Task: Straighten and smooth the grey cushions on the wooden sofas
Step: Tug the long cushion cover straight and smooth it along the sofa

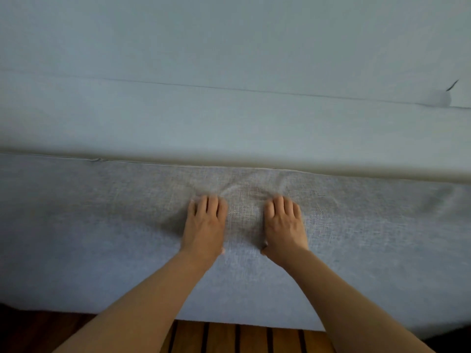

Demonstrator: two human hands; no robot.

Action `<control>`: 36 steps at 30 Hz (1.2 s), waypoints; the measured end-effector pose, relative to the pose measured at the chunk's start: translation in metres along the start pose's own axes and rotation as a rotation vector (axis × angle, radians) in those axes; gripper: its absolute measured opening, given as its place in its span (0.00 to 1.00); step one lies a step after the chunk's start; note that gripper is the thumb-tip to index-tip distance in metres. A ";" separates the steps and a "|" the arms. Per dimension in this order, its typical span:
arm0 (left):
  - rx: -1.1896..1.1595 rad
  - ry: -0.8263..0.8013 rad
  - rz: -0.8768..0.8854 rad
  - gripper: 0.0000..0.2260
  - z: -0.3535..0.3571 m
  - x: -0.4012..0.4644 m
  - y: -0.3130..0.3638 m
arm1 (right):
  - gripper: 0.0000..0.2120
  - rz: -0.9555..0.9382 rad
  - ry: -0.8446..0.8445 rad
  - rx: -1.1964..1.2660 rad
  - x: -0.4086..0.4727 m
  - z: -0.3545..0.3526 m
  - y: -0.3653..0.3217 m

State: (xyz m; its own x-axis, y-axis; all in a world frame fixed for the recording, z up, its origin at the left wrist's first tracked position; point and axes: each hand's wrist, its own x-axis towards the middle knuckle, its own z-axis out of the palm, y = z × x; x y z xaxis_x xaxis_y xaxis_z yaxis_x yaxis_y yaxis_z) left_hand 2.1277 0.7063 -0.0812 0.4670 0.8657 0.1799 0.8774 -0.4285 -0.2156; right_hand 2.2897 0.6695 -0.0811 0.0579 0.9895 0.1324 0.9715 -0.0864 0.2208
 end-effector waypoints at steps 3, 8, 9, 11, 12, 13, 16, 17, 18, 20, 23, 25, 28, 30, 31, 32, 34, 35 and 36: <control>0.006 -0.046 -0.050 0.48 -0.001 0.010 0.005 | 0.45 -0.023 0.016 0.039 0.009 0.001 0.004; -0.011 -0.147 -0.104 0.52 0.003 0.031 0.003 | 0.47 -0.050 -0.001 0.061 0.032 0.001 0.013; -0.008 -0.167 -0.104 0.52 0.003 0.036 0.002 | 0.48 -0.051 -0.003 0.069 0.037 0.001 0.014; -0.008 -0.200 -0.110 0.52 0.006 0.046 0.001 | 0.49 -0.048 -0.021 0.085 0.045 0.001 0.015; -0.010 -0.213 -0.116 0.53 0.007 0.050 0.001 | 0.50 -0.044 -0.037 0.087 0.049 0.001 0.016; -0.007 -0.226 -0.121 0.53 0.009 0.054 0.001 | 0.51 -0.038 -0.053 0.087 0.053 0.001 0.017; 0.007 -0.262 -0.126 0.53 0.009 0.059 0.002 | 0.52 -0.031 -0.078 0.093 0.056 0.002 0.017; 0.008 -0.275 -0.127 0.53 0.009 0.060 0.002 | 0.52 -0.027 -0.082 0.099 0.057 0.002 0.016; 0.008 -0.293 -0.129 0.53 0.008 0.062 0.002 | 0.53 -0.023 -0.088 0.102 0.058 0.002 0.017; 0.007 -0.326 -0.130 0.54 0.005 0.064 0.002 | 0.55 -0.017 -0.100 0.107 0.059 0.002 0.017; -0.003 -0.344 -0.133 0.54 0.003 0.065 0.002 | 0.57 -0.010 -0.110 0.123 0.060 0.001 0.017; 0.001 -0.347 -0.133 0.54 0.004 0.065 0.002 | 0.57 -0.008 -0.109 0.128 0.060 0.002 0.017; 0.000 -0.346 -0.135 0.55 0.005 0.066 0.002 | 0.57 -0.010 -0.117 0.129 0.060 0.002 0.016; -0.004 -0.346 -0.134 0.55 0.005 0.067 0.002 | 0.58 -0.009 -0.118 0.131 0.061 0.003 0.017; -0.004 -0.348 -0.135 0.55 0.005 0.068 0.002 | 0.58 -0.008 -0.117 0.134 0.062 0.003 0.017; -0.003 -0.352 -0.136 0.55 0.005 0.068 0.002 | 0.58 -0.006 -0.115 0.135 0.062 0.004 0.017; -0.002 -0.359 -0.139 0.55 0.005 0.069 0.001 | 0.57 -0.004 -0.107 0.135 0.062 0.003 0.016; -0.004 -0.361 -0.139 0.55 0.005 0.069 0.001 | 0.57 -0.003 -0.105 0.135 0.062 0.003 0.016; -0.005 -0.360 -0.138 0.55 0.005 0.069 0.001 | 0.57 -0.001 -0.104 0.133 0.061 0.003 0.016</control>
State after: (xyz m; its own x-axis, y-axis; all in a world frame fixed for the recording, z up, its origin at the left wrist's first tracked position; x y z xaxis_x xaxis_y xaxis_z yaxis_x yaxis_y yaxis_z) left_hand 2.1605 0.7673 -0.0742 0.2770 0.9503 -0.1421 0.9301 -0.3023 -0.2085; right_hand 2.3091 0.7292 -0.0721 0.0734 0.9969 0.0300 0.9931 -0.0758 0.0899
